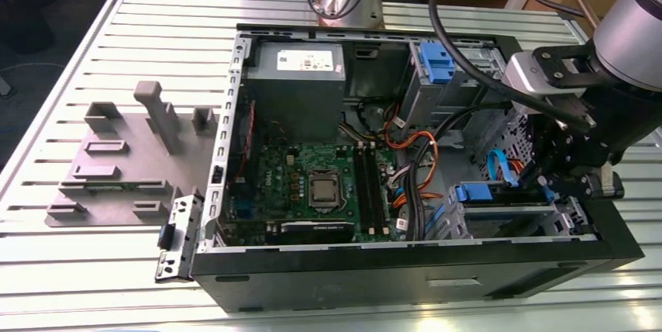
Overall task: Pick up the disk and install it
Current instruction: 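Insert the second disk wire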
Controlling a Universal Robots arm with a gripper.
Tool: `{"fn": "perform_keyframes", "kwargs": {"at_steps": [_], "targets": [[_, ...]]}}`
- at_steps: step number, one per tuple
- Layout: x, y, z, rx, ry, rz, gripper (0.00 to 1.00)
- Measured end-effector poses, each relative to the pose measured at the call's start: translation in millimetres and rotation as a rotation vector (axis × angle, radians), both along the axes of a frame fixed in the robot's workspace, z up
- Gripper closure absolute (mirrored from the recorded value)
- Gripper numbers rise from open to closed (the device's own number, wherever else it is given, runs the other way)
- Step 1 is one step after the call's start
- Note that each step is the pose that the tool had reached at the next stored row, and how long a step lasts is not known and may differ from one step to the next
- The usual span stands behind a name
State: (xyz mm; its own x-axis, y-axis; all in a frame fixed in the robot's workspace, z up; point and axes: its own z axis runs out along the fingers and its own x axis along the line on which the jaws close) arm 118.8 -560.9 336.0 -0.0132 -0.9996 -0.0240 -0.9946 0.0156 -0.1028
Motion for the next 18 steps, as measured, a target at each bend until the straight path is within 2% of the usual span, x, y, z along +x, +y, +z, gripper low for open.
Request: {"fn": "perform_keyframes", "kwargs": {"at_steps": [6, 18], "targets": [[0.0, -0.1, -0.3, -0.0002, 0.0001, -0.072, 0.84], [-0.1, 0.0, -0.6, -0.0003, 0.0, -0.066, 0.84]]}}
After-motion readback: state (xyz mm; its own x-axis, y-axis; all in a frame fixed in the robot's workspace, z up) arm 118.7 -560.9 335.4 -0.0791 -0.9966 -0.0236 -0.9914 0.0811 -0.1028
